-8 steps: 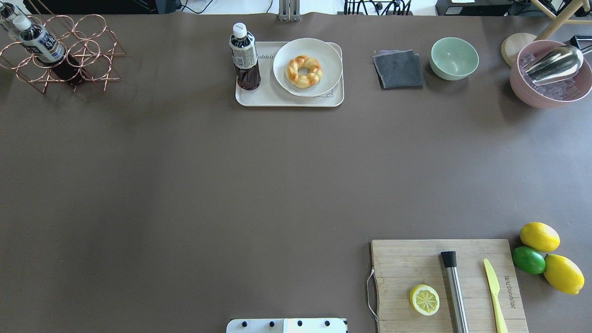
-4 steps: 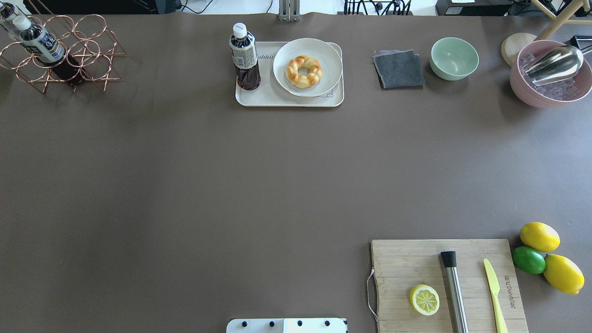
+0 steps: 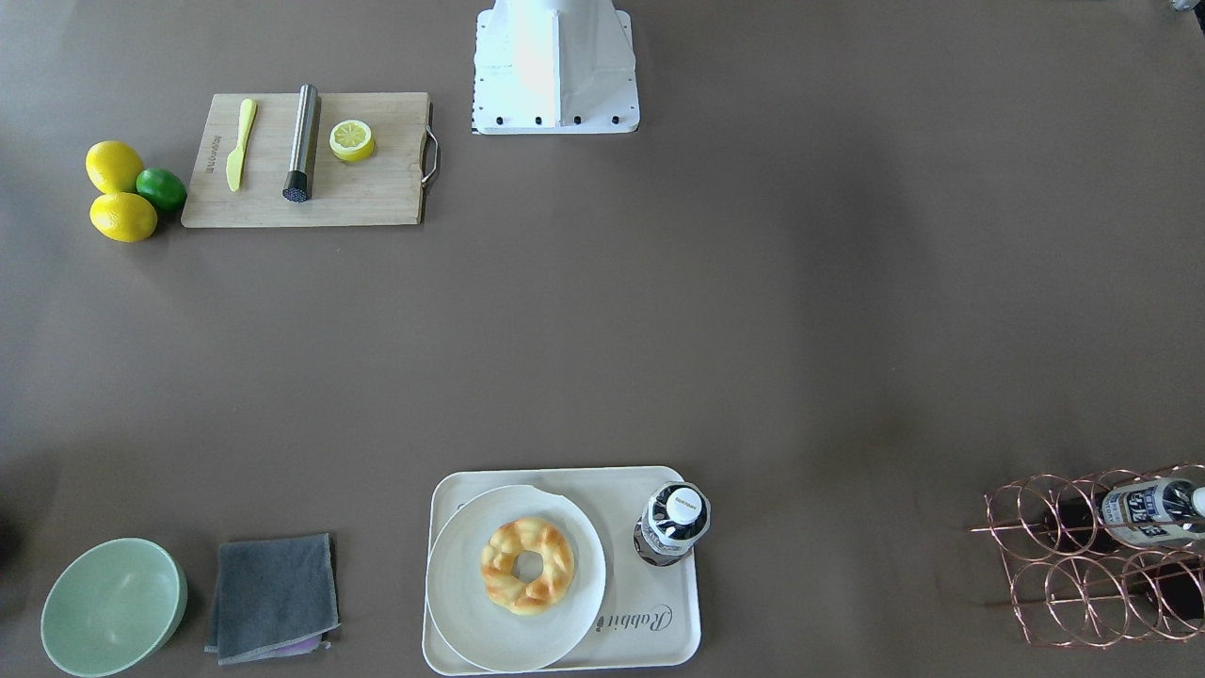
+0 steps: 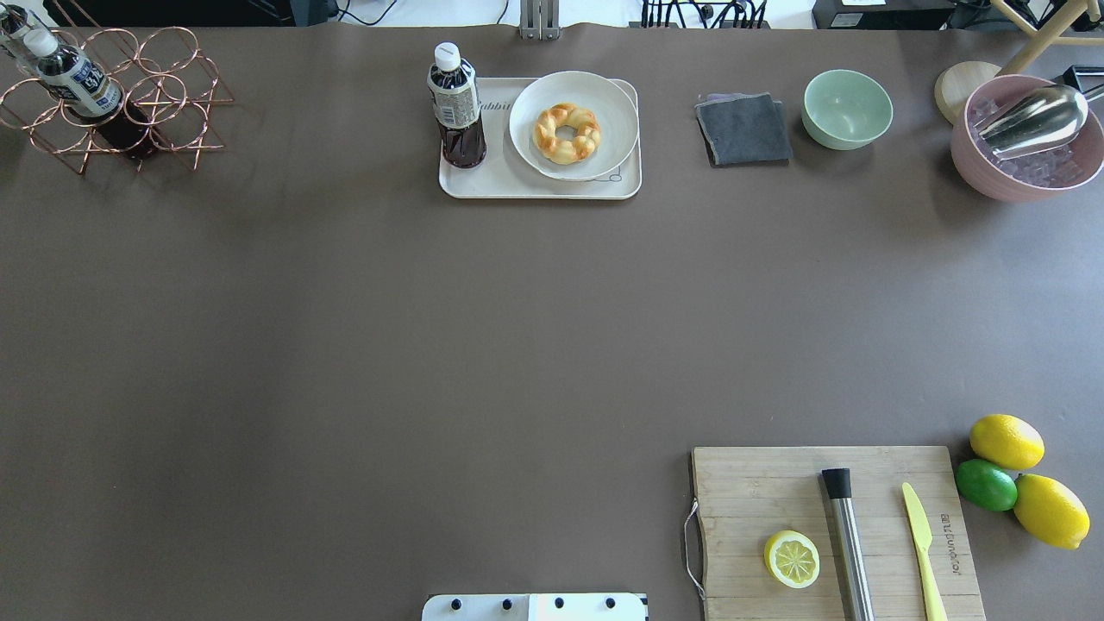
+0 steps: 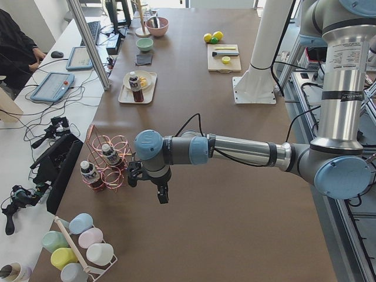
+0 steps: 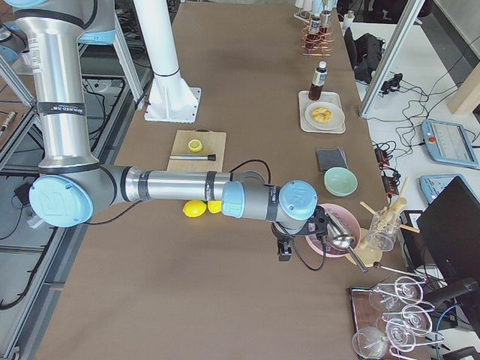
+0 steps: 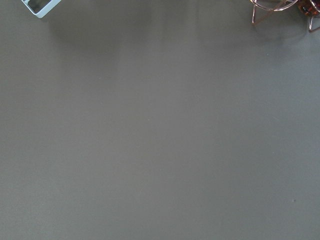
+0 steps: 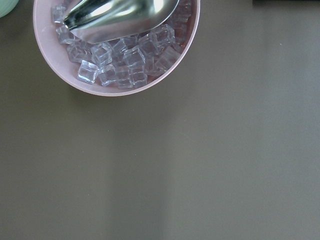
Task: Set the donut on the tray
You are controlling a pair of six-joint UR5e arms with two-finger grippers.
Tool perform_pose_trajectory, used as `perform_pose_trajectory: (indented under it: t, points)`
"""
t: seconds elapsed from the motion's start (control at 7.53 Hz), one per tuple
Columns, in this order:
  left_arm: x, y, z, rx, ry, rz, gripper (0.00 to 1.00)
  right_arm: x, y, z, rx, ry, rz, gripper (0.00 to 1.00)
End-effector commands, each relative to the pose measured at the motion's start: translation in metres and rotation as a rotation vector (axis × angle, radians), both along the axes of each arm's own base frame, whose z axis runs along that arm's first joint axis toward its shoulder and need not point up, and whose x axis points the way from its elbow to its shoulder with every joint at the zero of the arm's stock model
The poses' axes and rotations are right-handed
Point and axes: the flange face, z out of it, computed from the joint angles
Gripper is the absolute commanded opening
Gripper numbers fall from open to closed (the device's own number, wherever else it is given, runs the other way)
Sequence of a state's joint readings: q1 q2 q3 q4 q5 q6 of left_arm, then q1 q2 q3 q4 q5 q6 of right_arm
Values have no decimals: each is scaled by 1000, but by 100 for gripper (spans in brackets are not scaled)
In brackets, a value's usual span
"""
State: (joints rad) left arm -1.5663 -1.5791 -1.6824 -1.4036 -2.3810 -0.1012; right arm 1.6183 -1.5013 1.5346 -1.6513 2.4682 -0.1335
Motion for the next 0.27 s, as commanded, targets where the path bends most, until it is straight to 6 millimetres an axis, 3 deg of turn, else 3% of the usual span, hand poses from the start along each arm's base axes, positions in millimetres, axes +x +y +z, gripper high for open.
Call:
perform_pose_trajectory:
  t: [0.0,0.13]
  points:
    - [0,1,2,-3,-2,0,98,0,1,0,0,-2,0,99]
    - [0,1,3,-6,-2,0,98,1,2,1,0,-2,2,99]
